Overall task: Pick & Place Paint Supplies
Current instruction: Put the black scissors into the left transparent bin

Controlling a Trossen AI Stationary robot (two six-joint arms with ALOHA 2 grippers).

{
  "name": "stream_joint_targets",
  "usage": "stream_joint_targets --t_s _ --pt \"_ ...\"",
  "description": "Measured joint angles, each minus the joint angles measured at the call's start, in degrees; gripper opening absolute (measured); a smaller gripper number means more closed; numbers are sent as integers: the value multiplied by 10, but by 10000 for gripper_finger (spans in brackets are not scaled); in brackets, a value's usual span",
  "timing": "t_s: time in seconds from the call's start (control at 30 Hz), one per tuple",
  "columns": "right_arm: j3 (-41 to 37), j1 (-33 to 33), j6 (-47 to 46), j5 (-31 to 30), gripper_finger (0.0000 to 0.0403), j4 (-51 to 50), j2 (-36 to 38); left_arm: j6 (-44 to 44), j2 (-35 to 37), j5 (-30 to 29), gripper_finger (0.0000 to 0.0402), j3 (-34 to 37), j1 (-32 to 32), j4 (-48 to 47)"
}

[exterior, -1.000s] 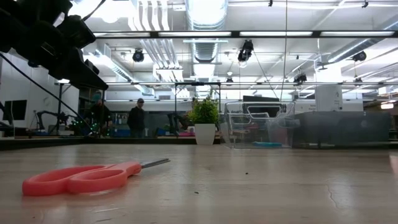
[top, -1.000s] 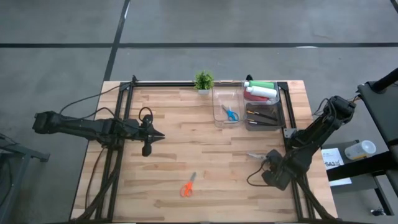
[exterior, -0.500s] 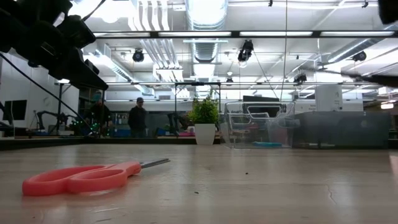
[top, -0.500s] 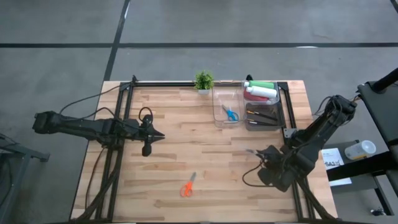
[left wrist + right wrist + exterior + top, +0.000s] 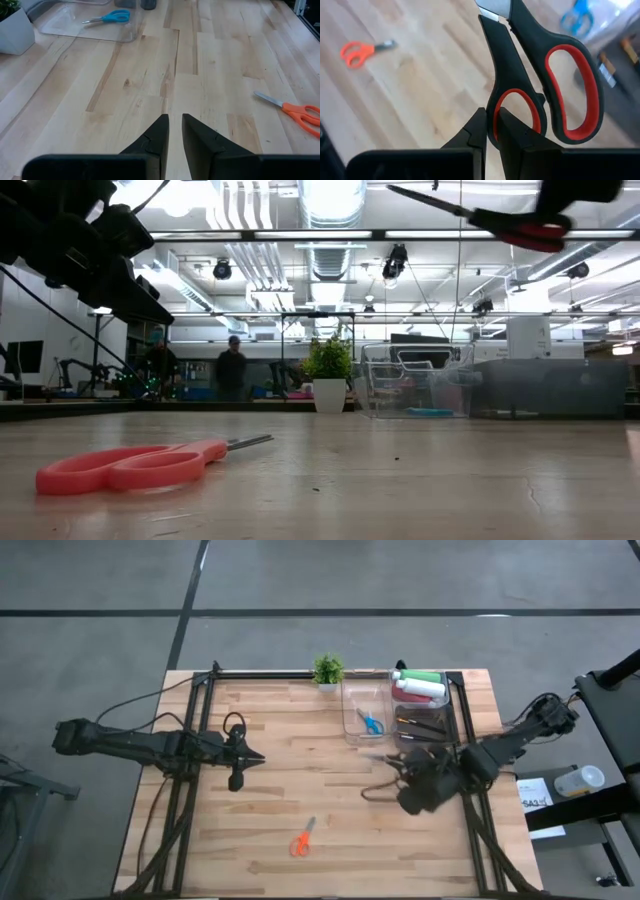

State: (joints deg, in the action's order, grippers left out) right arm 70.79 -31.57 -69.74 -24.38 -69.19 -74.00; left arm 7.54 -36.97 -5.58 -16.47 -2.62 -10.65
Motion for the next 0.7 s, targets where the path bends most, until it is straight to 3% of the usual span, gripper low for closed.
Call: stream_joint_targets --t_s 0.27,0.53,0.7 --pt "31 127 153 2 22 0 0 0 0 0 62 0 0 0" --pt "28 248 230 2 22 10 0 0 0 0 62 0 0 0" --pt "18 309 280 9 22 66 -1 0 0 0 62 0 0 0"
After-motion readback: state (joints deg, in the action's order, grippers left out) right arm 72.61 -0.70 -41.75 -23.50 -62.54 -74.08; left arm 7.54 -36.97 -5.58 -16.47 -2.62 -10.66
